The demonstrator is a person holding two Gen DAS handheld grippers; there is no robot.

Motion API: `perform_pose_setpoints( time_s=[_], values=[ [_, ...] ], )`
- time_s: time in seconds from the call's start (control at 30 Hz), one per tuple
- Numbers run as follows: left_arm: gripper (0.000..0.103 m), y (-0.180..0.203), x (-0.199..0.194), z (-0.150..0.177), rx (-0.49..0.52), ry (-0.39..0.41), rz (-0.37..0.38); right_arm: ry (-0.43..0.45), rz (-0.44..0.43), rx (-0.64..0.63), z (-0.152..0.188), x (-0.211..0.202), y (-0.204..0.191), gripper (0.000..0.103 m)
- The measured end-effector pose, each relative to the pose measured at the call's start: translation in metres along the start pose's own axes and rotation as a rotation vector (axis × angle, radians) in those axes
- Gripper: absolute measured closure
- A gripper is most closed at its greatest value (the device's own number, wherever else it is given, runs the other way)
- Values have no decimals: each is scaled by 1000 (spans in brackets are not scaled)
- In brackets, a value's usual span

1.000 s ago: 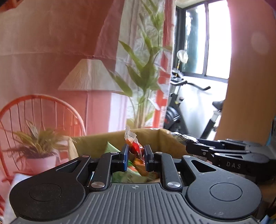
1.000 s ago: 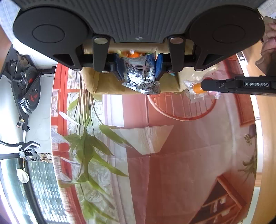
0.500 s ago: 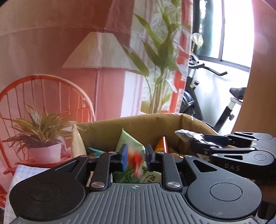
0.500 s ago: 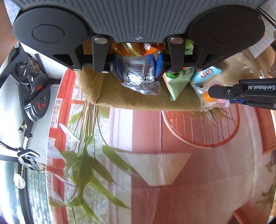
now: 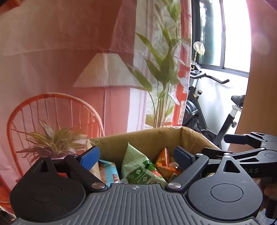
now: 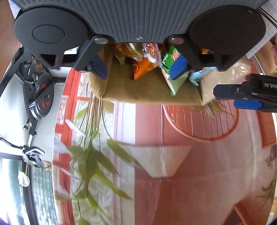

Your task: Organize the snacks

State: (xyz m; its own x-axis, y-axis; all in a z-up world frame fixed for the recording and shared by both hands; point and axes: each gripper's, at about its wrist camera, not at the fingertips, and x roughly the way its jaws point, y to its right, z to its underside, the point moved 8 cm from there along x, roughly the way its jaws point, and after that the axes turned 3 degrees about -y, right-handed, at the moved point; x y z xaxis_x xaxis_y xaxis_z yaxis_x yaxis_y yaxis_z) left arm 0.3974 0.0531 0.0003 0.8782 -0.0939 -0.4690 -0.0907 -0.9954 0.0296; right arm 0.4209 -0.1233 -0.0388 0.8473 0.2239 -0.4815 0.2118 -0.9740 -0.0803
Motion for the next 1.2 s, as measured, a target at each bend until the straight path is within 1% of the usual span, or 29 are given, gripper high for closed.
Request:
perform_pose_setpoints(
  time_s=[0.07, 0.13, 0.23, 0.33, 0.4, 0.53, 0.7, 0.9, 1.07, 1.2],
  values=[
    [8, 1, -13, -4, 5, 14, -10, 13, -7, 10, -5, -13, -1, 3],
    [8, 2, -25, -7, 5, 27, -19, 28, -11, 16, -10, -26, -3, 0],
    [7, 5, -44, -12, 16, 43, -51, 35, 1, 15, -17, -44, -6, 0],
    [7, 8, -64, -17, 39, 77, -80, 48, 3, 28, -23, -63, -10, 0],
    [7, 9, -80, -21, 36, 102, -78, 60, -4, 41, -26, -77, -13, 0],
    [7, 9, -104, -24, 4, 120, -67, 92, -11, 58, -31, -105, -19, 0],
    [7, 11, -125, -24, 16, 125, -106, 121, -6, 71, -37, -135, -21, 0],
    [7, 16, -140, -22, 35, 128, -138, 149, 4, 106, -36, -163, -20, 0],
    [7, 21, -142, -17, 18, 108, -102, 129, 9, 110, -29, -172, -20, 0],
    [7, 22, -142, -11, -2, 94, -101, 114, 28, 105, -24, -174, -20, 0]
  ],
)
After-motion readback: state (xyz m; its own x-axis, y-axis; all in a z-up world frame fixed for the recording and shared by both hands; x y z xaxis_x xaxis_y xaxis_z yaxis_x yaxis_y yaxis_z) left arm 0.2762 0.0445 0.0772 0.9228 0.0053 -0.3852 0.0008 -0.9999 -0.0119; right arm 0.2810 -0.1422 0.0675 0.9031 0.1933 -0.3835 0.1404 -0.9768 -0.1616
